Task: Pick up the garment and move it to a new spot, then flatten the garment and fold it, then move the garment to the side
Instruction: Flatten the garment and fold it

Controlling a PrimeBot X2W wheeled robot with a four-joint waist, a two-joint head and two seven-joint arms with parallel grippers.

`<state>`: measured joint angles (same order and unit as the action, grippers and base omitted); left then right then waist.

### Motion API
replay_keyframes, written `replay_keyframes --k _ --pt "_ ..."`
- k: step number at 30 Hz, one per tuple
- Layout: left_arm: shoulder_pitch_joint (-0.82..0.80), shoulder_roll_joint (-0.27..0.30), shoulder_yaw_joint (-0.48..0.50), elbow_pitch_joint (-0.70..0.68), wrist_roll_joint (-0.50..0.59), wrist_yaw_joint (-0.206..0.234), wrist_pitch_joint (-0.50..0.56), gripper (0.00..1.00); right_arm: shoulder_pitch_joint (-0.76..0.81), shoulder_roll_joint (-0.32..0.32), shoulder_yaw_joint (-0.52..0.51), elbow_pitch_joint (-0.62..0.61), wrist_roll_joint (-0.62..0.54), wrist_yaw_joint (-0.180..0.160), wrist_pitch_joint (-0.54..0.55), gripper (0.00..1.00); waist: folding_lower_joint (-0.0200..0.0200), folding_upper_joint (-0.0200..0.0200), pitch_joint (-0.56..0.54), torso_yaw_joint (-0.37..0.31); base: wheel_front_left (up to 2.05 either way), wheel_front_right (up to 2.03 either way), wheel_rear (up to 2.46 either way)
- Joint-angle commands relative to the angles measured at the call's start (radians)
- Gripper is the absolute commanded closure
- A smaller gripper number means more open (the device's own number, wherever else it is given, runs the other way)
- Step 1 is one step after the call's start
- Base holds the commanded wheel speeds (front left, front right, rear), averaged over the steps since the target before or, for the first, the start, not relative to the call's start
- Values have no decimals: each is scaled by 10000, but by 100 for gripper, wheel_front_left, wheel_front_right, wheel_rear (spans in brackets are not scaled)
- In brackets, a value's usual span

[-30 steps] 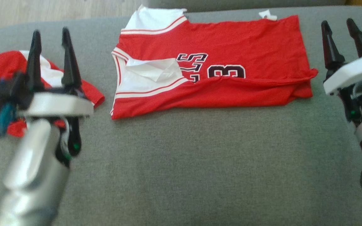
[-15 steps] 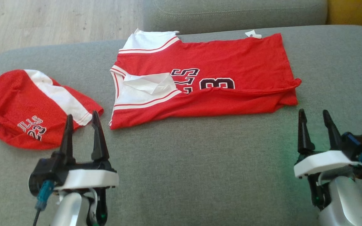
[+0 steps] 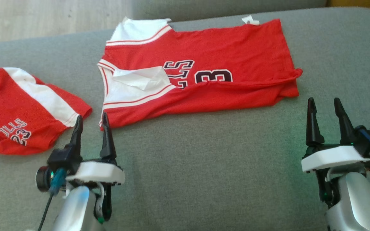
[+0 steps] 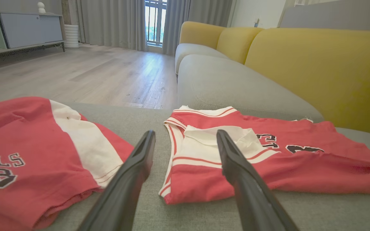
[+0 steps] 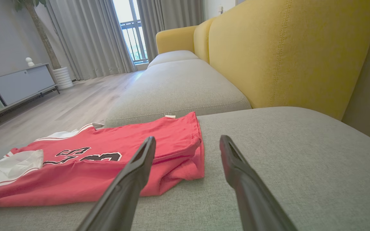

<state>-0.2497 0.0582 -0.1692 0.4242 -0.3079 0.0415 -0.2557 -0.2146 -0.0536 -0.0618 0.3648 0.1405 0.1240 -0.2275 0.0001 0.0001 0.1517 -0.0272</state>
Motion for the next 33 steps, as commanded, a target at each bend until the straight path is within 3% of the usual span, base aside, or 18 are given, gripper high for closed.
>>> replay_keyframes --k 1,17,23,24,25,26,27,33 --pt "-531 67 206 -7 78 81 42 0 -341 28 260 -413 -38 67 20 0 -1 -1 156 -89 0 0 0" --pt "-2639 364 63 3355 175 705 2027 0 -532 33 586 -865 259 67 82 0 -1 -1 1025 -532 0 0 0" --pt "-2927 438 -201 4050 222 526 2778 0 -565 33 599 -795 335 67 32 0 -1 -1 1075 -611 0 0 0" --pt "-2959 433 -232 4119 203 470 2829 3 -568 33 586 -766 328 67 30 0 -1 -1 1066 -609 0 0 0" --pt "-2983 423 -244 4146 174 422 2794 54 -575 33 572 -729 306 67 35 0 -1 -1 1052 -604 0 0 0" --pt "-3003 410 -243 4131 148 396 2681 88 -593 33 554 -688 279 67 52 0 -1 -1 1031 -596 0 0 0" --pt "-3020 399 -240 4074 132 376 2482 100 -621 33 531 -644 249 67 81 0 -1 -1 1003 -584 0 0 0" --pt "-2981 325 -279 3163 114 113 583 100 -894 33 -45 -145 -122 67 695 0 -1 -1 810 -365 0 0 0"
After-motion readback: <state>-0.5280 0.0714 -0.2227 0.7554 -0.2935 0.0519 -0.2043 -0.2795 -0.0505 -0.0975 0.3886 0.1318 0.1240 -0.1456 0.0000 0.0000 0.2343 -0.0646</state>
